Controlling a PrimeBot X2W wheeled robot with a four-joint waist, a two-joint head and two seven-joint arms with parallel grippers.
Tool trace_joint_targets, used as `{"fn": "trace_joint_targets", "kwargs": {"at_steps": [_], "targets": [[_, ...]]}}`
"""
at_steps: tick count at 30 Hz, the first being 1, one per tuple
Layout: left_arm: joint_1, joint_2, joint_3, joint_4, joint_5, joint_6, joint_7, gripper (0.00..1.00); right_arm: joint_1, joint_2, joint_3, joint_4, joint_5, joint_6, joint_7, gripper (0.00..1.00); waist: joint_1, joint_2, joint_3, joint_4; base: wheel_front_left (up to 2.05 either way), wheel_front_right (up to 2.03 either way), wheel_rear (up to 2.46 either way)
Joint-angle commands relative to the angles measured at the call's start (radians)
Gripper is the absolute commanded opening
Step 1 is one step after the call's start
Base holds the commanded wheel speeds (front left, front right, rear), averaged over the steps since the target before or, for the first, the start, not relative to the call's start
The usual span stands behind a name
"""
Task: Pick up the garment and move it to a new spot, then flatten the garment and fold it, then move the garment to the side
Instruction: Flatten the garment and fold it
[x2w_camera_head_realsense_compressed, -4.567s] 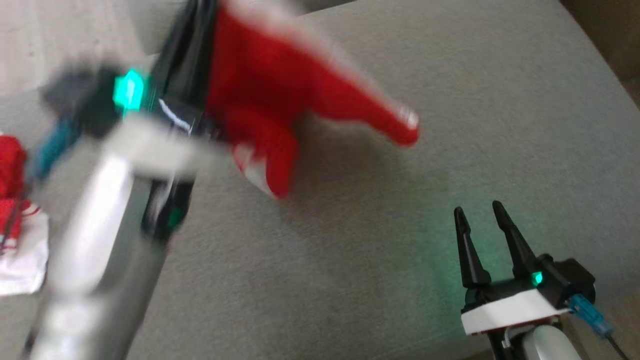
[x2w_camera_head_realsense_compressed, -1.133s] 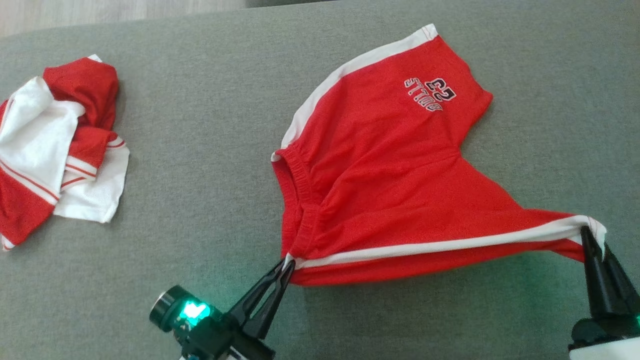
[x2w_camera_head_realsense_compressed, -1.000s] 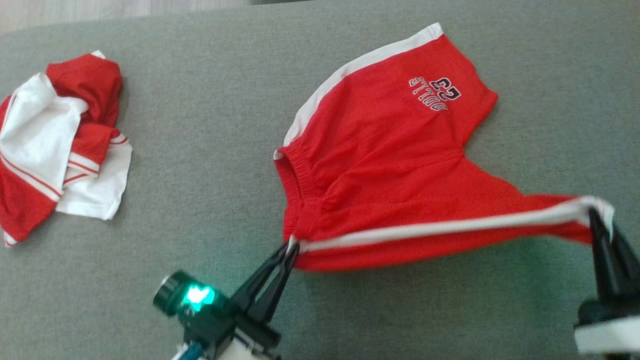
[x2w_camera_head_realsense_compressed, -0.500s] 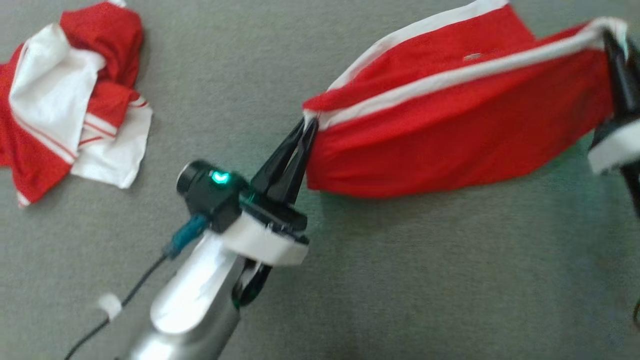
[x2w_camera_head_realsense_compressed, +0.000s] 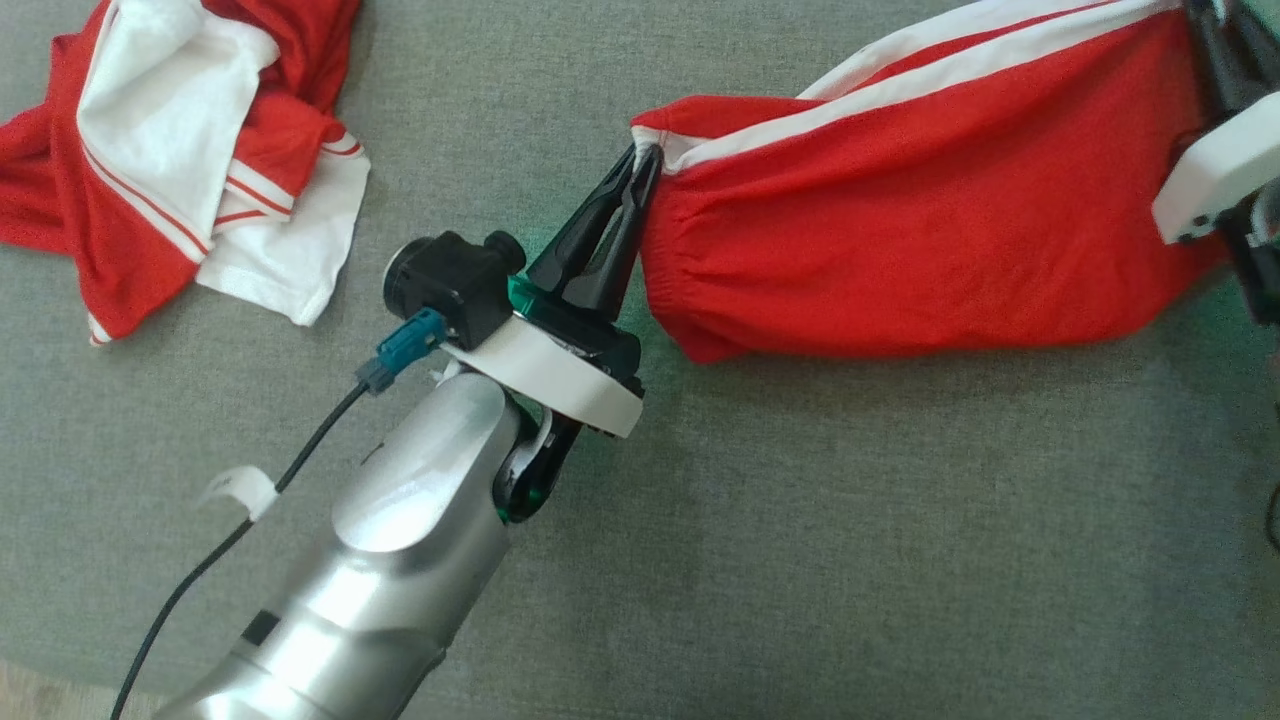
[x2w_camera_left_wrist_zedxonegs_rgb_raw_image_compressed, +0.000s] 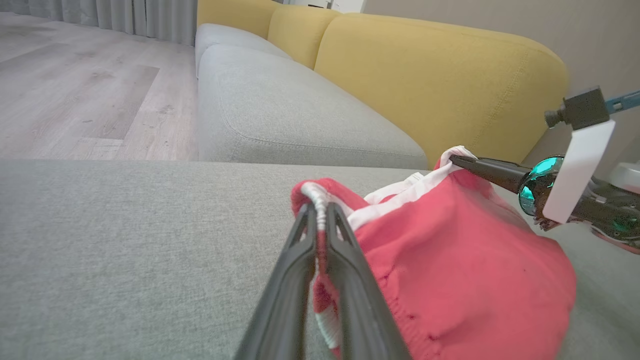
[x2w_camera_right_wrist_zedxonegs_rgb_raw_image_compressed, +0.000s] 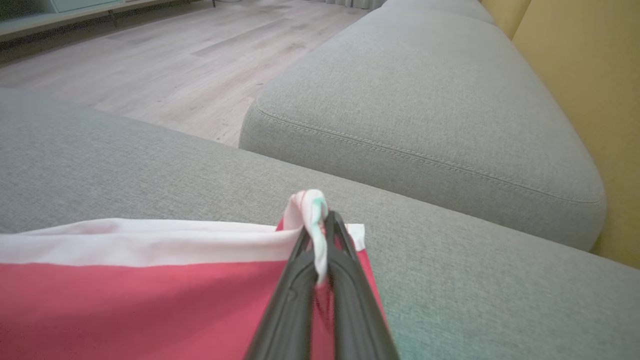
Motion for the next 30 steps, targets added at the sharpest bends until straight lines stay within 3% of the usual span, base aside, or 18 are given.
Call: {"fn": "trace_joint_targets", "kwargs": {"at_steps": [1,2,3,7,10,12,16,21,25,26,27,28,30], "targets": [[-0.012,0.008,0.03,-0.017,-0.008,0.002,-0.002,0.37,-0.011,0.012,0.013,0.001,0.009,-0.001,-0.033,0.45,-0.0003,0.0,-0.007,0.0,0.0,0.0,0.0],[-0.007,0.005,0.04,-0.013,-0.005,0.002,-0.002,0.87,-0.014,0.017,0.017,0.016,0.007,-0.001,-0.052,1.0,-0.0003,0.0,-0.012,0.0,0.0,0.0,0.0],[-0.001,0.002,0.055,-0.01,0.001,0.002,-0.002,1.0,-0.014,0.025,0.014,0.031,0.007,-0.001,-0.073,1.0,-0.0003,0.0,-0.018,0.0,0.0,0.0,0.0],[0.031,-0.008,0.118,-0.015,0.05,0.004,-0.002,1.0,-0.002,0.053,0.006,0.062,0.018,-0.001,-0.126,1.0,-0.0003,0.0,-0.041,-0.003,0.0,0.0,0.0],[0.08,-0.013,0.185,-0.062,0.167,0.062,-0.002,1.0,0.025,0.071,0.006,0.077,0.039,-0.001,-0.142,1.0,-0.0003,0.0,-0.065,-0.005,0.0,0.0,0.0],[0.13,-0.017,0.24,-0.106,0.23,0.125,-0.002,1.0,0.044,0.074,-0.001,0.089,0.052,-0.001,-0.134,1.0,-0.0003,0.0,-0.08,-0.001,0.0,0.0,0.0],[0.231,-0.023,0.305,-0.191,0.331,0.219,-0.002,1.0,0.07,0.057,-0.067,0.148,0.046,-0.001,-0.112,1.0,-0.0003,0.0,-0.108,0.025,0.0,0.0,0.0],[0.351,-0.025,0.337,-0.31,0.428,0.289,-0.002,1.0,0.109,0.035,-0.169,0.271,0.043,-0.001,-0.049,1.0,-0.0003,0.0,-0.141,0.087,0.0,0.0,0.0],[0.437,-0.026,0.351,-0.388,0.468,0.313,-0.002,1.0,0.142,0.037,-0.208,0.356,0.084,-0.001,0.011,1.0,-0.0003,0.0,-0.159,0.136,0.0,0.0,0.0],[0.456,-0.026,0.354,-0.401,0.471,0.315,-0.002,1.0,0.15,0.043,-0.207,0.366,0.109,-0.001,0.027,0.84,-0.0003,0.0,-0.162,0.145,0.0,0.0,0.0],[0.474,-0.026,0.359,-0.413,0.473,0.316,-0.002,1.0,0.156,0.045,-0.21,0.373,0.136,-0.001,0.041,0.37,-0.0003,0.0,-0.165,0.153,0.0,0.0,0.0],[0.49,-0.026,0.364,-0.424,0.476,0.317,-0.002,1.0,0.16,0.043,-0.21,0.373,0.157,-0.001,0.047,0.0,-0.0003,0.0,-0.167,0.159,0.0,0.0,0.0],[0.514,-0.026,0.376,-0.441,0.484,0.318,-0.002,1.0,0.164,0.031,-0.207,0.367,0.182,-0.001,0.037,0.0,-0.0003,0.0,-0.169,0.161,0.0,0.0,0.0]]}}
